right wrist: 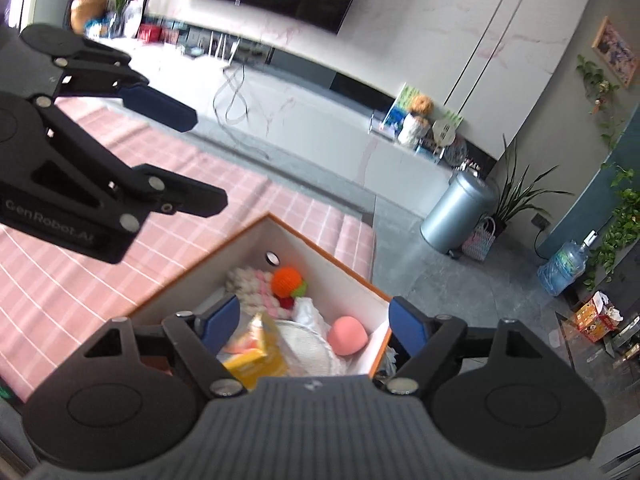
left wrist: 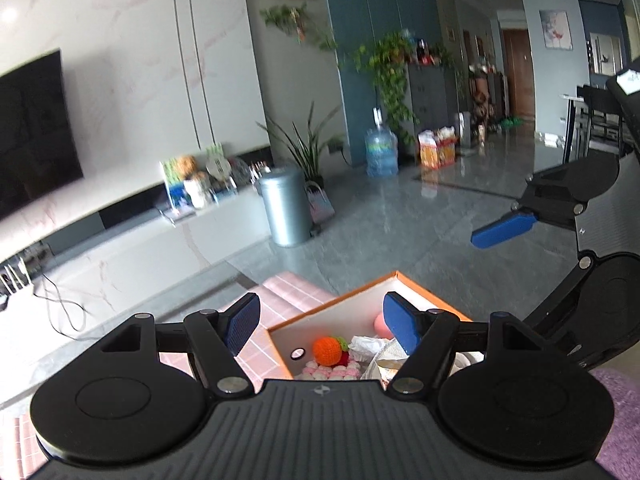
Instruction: Organize soft objects
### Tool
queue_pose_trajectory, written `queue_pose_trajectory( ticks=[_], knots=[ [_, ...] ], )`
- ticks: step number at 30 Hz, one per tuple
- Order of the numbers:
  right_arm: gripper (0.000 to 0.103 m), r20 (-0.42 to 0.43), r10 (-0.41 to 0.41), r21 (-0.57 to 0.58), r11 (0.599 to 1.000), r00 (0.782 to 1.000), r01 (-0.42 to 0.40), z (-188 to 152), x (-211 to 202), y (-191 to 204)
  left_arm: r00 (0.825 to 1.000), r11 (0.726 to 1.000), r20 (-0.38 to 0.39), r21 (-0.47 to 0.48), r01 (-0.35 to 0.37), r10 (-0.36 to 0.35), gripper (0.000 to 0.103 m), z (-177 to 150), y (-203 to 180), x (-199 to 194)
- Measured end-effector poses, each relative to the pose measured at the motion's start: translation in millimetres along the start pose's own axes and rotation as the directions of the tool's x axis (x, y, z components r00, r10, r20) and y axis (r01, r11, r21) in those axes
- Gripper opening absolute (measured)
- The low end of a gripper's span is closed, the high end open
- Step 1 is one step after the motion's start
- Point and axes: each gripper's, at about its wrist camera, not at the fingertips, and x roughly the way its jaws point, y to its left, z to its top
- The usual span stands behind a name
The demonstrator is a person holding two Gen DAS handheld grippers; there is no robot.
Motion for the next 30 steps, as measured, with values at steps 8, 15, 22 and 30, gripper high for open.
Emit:
queue_pose_trajectory(
  ticks=[8, 15, 22, 30],
  knots=[
    [0.083, 0.117, 0.004, 0.188, 0.982, 0.993, -0.026, -16.5, -45.6, 32.8, 0.998, 0.994, 0.032, -0.090, -0.060, 0.063, 0.087, -19.2, -2.8, -57.3],
    [0.092, 0.267, -0.148, 0.317, 0.947, 0.952, 0.058, -52.0, -82.8, 77.6, 0.922, 0.915, 0.112, -0.215, -0.341, 0.370, 0.089, -50.2, -12.3, -87.9],
    [0.100, 0.287, -0.231, 0.397, 0.912, 0.930, 0.104, -88.2, -108.2, 116.2, 0.910, 0.875, 0.060, -0.310, -0.373, 0.409, 0.091, -87.0, -9.7, -91.4],
    [0.100, 0.209, -0.172, 0.449, 0.892, 0.963, 0.062, -119.1, -84.9, 139.8, 0.878, 0.821, 0.085, -0.406, -0.401, 0.471, 0.095, -116.5, -10.5, -103.8]
  ],
)
